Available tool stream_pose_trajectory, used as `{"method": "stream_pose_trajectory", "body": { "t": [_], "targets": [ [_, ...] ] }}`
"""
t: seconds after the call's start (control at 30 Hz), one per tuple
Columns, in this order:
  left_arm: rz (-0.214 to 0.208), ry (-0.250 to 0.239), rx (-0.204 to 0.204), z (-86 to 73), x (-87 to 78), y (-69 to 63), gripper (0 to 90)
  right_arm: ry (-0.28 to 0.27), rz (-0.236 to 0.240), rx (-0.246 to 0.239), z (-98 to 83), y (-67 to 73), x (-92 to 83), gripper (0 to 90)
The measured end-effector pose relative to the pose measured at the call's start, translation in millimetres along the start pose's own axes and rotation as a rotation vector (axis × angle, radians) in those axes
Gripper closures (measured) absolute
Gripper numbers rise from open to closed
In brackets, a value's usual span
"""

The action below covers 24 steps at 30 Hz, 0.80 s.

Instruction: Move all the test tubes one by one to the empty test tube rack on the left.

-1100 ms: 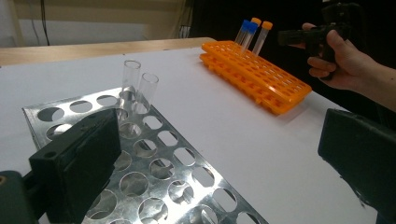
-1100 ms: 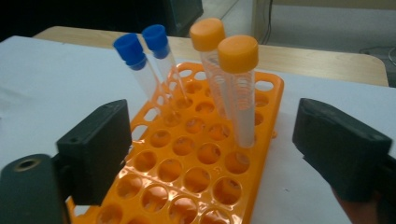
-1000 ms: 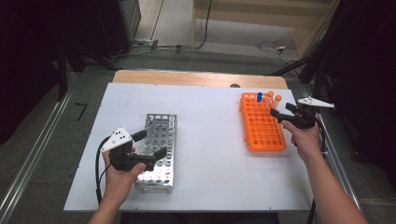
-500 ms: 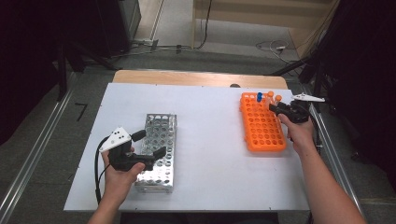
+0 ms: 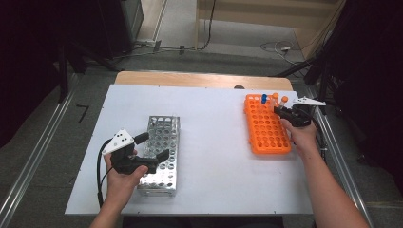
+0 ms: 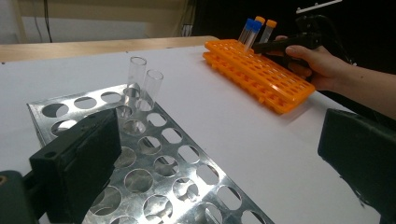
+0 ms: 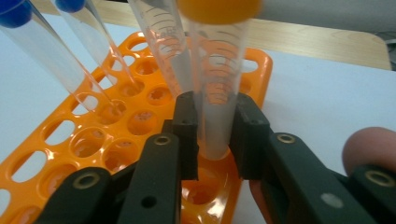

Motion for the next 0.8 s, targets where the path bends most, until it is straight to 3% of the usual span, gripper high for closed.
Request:
{"method": "stream_pose_trajectory", "body": {
  "t": [0.3, 0.53, 0.8],
  "targets": [
    [-0.002, -0.002, 0.007, 2.2, 0.7, -0.8, 0.0, -0.061, -0.005, 0.022, 12.9, -1.9, -14.9, 72.8],
    [-0.007, -0.007, 0.012, 4.6, 0.2, -4.8, 0.0, -0.113, 0.015, 0.028, 24.8, 2.0, -43.4, 72.9],
    [-0.023, -0.001, 0.025, 6.4, 6.6, -12.4, 0.0, -0.134, 0.065, -0.015, 25.8, 31.0, -74.9, 72.8]
  ]
}}
Point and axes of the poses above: each handheld gripper's, and its own axes: x roughly forward along the jaws, z roughly out of its top, y roughly to its left, the point moved 5 cm from there along x, roughly forward along the jaws, and after that the axes turned 7 degrees about -z, right-handed, at the moved point
